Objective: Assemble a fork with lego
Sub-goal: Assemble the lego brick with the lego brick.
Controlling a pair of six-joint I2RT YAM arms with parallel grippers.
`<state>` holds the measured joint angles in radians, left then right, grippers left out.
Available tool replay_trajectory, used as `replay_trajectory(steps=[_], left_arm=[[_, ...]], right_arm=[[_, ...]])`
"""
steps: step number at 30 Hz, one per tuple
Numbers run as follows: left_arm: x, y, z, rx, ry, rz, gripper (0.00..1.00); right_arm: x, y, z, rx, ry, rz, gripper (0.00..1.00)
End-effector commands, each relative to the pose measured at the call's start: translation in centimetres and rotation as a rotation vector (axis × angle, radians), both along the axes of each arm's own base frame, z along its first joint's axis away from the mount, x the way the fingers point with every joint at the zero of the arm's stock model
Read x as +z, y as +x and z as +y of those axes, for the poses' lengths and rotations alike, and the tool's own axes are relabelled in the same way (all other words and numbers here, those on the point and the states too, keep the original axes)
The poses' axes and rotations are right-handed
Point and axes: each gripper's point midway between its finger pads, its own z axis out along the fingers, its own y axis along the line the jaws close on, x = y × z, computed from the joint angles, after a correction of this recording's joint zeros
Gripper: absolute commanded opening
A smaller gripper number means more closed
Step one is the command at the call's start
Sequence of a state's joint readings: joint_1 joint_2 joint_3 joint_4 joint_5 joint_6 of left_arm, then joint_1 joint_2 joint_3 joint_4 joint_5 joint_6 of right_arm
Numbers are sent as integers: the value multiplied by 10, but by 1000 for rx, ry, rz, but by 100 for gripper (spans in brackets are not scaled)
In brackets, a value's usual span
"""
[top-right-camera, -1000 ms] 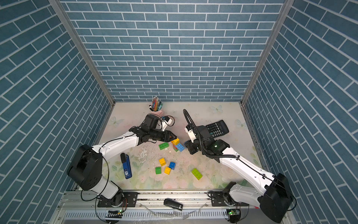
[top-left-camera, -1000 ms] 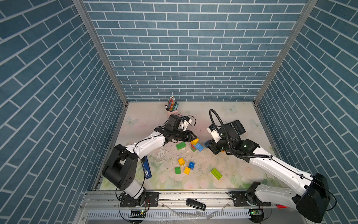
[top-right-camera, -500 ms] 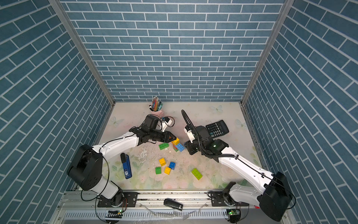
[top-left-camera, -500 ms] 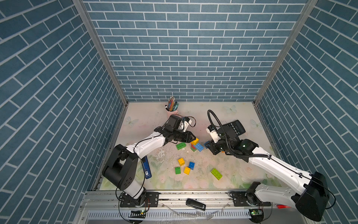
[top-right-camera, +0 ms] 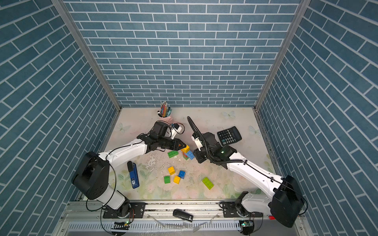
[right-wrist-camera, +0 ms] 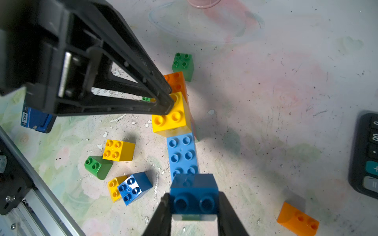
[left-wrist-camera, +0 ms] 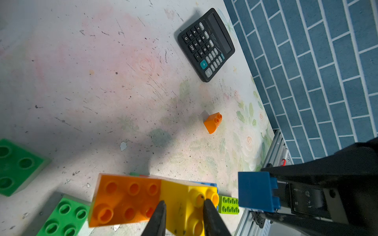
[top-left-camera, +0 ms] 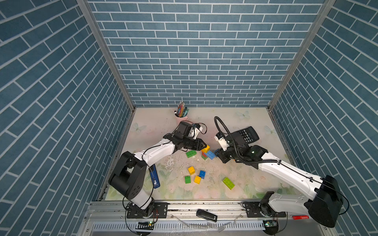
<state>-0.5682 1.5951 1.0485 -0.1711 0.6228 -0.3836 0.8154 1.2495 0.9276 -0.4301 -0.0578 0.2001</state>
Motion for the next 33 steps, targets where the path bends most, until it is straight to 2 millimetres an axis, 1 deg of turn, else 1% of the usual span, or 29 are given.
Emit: replay_trajectory(steps=[1,4,5,8,11,16,23,27,33], left_arm=[[-16,-6,4,-8,39,27,32],[-16,-6,3,-7,38,27,32],[-16,-6,3,-7,38,28,32],[-16,-6,4,-6,39,28,32],[-15,-6,4,-5,40,26,33],[-15,-6,4,-4,40,25,32],[-16,-6,5,0,43,27,33],[-15,-6,5,0,41,26,32],[-16,-5,5,2,43,26,32]], right_arm=[[5,4,12,55,4,-31,0],[0,6,16,72,-11,-26,0],[-1,3,21,96,6,-11,0],[-1,5,25,106,12,-16,0],[-1,8,27,122,2,-27,0],[-7,6,31,158,-16,-5,0],[-13,3,29,171,-34,10,0],[-15,3,26,173,-57,1,0],[-18,3,25,185,-75,1,0]])
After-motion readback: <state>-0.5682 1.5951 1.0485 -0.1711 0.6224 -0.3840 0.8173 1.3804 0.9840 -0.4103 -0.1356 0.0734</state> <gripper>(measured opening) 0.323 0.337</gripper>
